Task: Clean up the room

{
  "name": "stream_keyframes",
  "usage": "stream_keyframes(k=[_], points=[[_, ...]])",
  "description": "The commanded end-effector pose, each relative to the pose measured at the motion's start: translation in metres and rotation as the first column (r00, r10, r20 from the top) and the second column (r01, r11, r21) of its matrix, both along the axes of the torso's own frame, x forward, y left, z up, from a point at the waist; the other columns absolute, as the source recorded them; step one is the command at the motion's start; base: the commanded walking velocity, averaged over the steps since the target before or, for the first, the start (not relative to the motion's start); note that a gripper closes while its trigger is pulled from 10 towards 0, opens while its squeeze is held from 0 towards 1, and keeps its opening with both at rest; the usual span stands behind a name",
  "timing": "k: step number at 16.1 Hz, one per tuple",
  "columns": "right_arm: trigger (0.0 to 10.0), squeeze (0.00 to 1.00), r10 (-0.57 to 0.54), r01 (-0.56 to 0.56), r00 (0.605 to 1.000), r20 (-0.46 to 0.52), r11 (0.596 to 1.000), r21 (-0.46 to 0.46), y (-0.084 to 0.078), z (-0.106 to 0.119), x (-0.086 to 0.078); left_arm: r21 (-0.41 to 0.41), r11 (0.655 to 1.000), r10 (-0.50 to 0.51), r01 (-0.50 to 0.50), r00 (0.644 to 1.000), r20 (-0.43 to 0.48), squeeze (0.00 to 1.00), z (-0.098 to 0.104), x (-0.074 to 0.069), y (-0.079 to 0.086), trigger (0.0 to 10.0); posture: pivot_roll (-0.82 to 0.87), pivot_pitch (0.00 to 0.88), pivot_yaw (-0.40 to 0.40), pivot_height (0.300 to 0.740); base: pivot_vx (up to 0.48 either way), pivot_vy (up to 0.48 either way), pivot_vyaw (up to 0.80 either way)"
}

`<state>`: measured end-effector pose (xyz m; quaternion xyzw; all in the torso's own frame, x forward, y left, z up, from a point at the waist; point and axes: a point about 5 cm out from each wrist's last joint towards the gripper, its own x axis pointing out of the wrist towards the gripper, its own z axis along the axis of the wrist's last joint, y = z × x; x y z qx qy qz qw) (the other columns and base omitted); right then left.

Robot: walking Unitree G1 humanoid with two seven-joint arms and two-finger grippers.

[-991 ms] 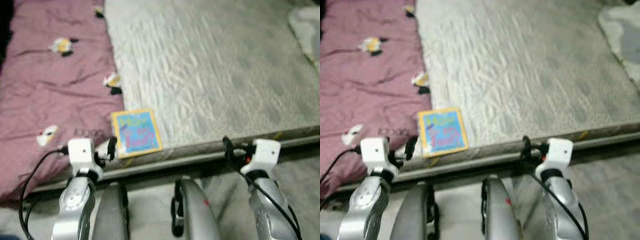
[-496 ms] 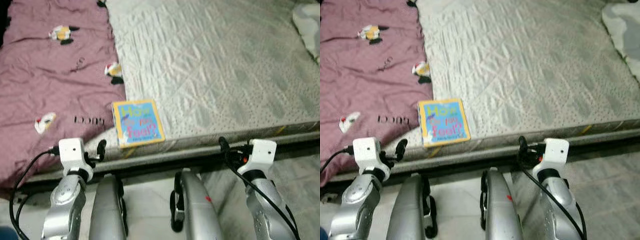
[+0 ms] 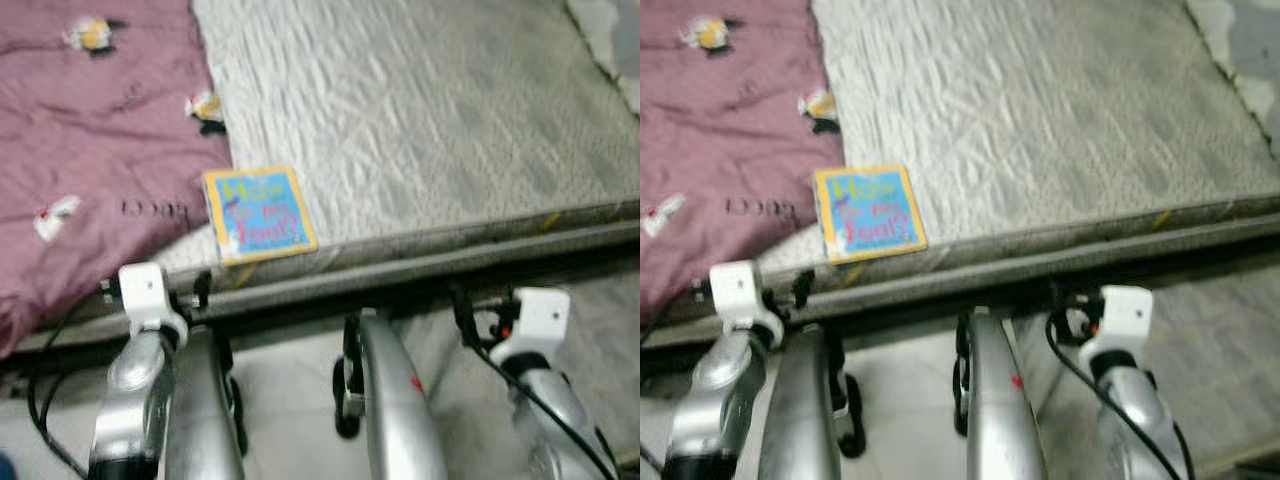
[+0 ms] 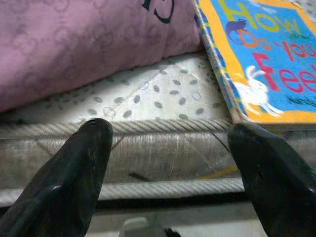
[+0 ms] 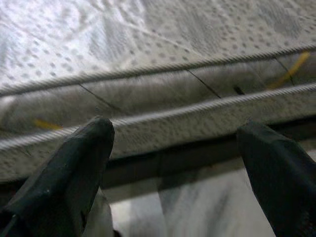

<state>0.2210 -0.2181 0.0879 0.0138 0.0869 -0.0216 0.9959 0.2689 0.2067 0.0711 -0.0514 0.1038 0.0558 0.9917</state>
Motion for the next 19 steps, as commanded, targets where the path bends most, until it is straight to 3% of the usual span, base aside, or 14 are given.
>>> stream_keyframes(k=[1, 10, 14, 16, 19], points=[[10.0, 0.0, -0.013, 0.013, 1.0, -0.018, 1.0, -0.005, -0.006, -0.001, -0.006, 0.008, 1.0, 0.03, -0.03, 1.0, 0.001, 0.0, -0.003, -0.003, 0.006, 10.0, -0.15, 0.338, -0.067, 0.544, 0.0, 0.0, 0.0], [10.0, 0.0, -0.021, 0.021, 1.0, -0.022, 1.0, -0.001, -0.006, -0.002, -0.014, 0.004, 0.997, 0.079, -0.08, 0.989, 0.124, 0.0, 0.014, 0.024, 0.017, 10.0, -0.16, 0.342, -0.072, 0.529, 0.0, 0.0, 0.0], [10.0, 0.0, -0.028, 0.027, 0.999, -0.037, 1.0, -0.014, -0.008, -0.001, -0.018, -0.046, 0.996, 0.079, -0.074, 0.991, 0.107, 0.0, 0.015, 0.046, 0.017, 10.0, -0.18, 0.351, -0.078, 0.514, 0.0, 0.0, 0.0], [10.0, 0.0, -0.035, 0.034, 0.999, -0.036, 0.999, -0.02, -0.01, 0.002, -0.02, -0.092, 0.993, 0.081, -0.074, 0.994, 0.071, 0.0, 0.008, 0.051, 0.017, 10.0, -0.2, 0.355, -0.078, 0.514, 0.0, 0.0, 0.0], [10.0, 0.0, -0.041, 0.04, 0.998, -0.036, 0.999, -0.028, -0.013, 0.004, -0.023, -0.113, 0.993, 0.03, -0.02, 0.995, 0.095, 0.0, 0.009, 0.059, 0.007, 10.0, -0.22, 0.355, -0.081, 0.514, 0.0, 0.0, 0.0]])
